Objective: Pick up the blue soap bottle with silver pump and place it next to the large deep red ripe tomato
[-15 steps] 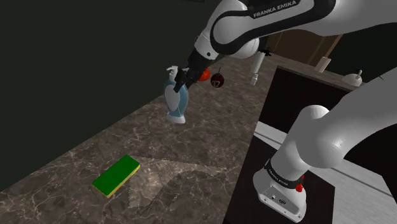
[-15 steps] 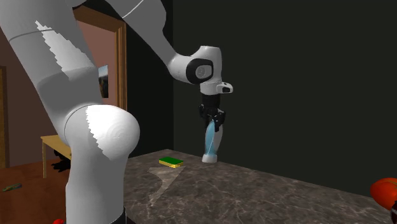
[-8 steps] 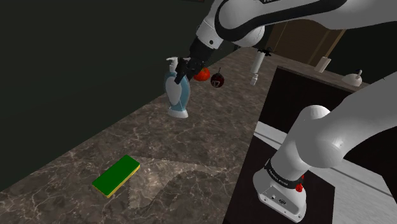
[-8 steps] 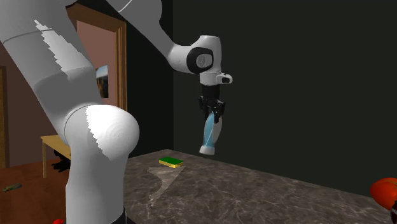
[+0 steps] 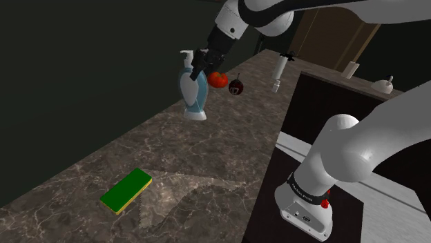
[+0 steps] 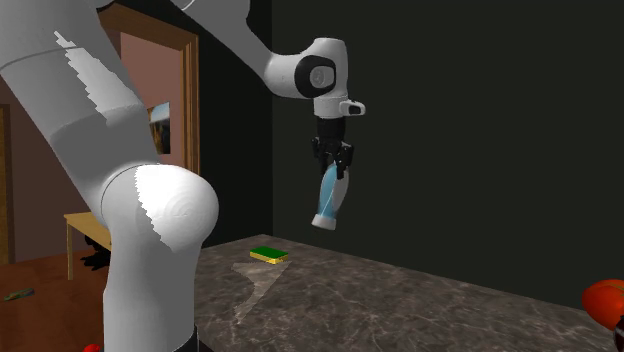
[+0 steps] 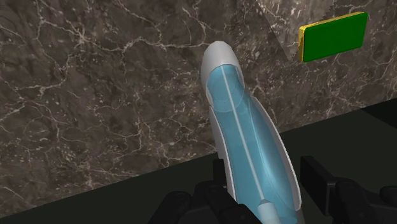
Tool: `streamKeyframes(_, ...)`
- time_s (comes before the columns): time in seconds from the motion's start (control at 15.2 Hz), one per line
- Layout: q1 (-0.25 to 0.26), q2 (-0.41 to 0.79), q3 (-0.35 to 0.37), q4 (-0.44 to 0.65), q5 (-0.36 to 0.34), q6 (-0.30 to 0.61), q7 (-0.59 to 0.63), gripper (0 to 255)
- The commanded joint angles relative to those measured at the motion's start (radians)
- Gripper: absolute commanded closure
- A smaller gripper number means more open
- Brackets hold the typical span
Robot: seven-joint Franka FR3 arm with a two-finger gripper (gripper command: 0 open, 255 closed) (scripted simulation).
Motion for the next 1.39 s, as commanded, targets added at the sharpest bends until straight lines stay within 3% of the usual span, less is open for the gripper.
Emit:
streamKeyframes(0.0,-0.003,-0.008,-0.002,0.025,-0.006,-0.033,0.006,255)
streamKeyframes(1.32,-0.014,-0.005,-0.007,0.294,-0.042,-0.294,0.067,255)
